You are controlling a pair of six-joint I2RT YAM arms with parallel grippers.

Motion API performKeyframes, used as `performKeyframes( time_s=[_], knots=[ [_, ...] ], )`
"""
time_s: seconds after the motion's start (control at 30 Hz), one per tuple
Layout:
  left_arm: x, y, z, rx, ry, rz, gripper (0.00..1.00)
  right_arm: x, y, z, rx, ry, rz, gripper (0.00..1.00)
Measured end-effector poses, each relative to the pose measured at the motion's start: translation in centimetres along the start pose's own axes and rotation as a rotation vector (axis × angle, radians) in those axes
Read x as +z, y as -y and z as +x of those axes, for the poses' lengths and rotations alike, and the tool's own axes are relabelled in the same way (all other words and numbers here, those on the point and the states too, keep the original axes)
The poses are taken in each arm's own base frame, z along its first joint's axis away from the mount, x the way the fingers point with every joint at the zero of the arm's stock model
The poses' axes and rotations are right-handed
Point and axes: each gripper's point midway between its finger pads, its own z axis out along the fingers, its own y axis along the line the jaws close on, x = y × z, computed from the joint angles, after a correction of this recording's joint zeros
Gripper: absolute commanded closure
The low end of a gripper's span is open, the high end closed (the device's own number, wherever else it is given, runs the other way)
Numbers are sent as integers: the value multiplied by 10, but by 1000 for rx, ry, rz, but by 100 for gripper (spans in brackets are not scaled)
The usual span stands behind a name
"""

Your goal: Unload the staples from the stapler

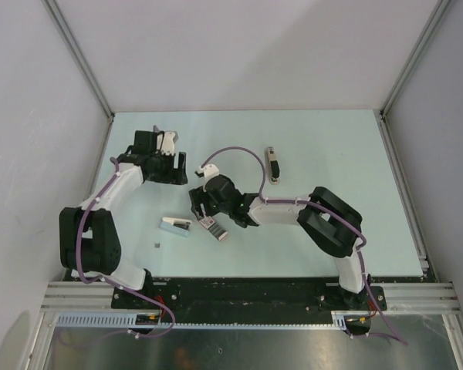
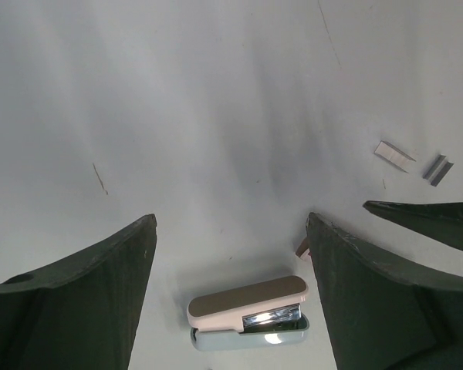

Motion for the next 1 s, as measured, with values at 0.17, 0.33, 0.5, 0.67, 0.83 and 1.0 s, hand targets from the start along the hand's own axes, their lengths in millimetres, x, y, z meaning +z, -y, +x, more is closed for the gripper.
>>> performKeyframes(
  time_s=[0.17,0.33,0.5,0.67,0.83,1.0],
  knots=[
    [-4,1,-2,3,12,0,18,14,-5,-2,-13,5,6,35],
    [-7,2,-5,6,25,1,18,35,-6,-5,-25,-12,47,44],
    [-13,2,-9,9,45,0,19,48,-2,6,-51,-59,101,48],
    [-14,0,-8,7,44,-4,19,50,6,20,-73,-110,152,49],
    [-14,-2,-7,7,42,-7,19,50,8,20,-83,-133,180,49],
    [-14,-2,-6,6,38,-6,19,49,7,22,-87,-136,186,50]
  ],
)
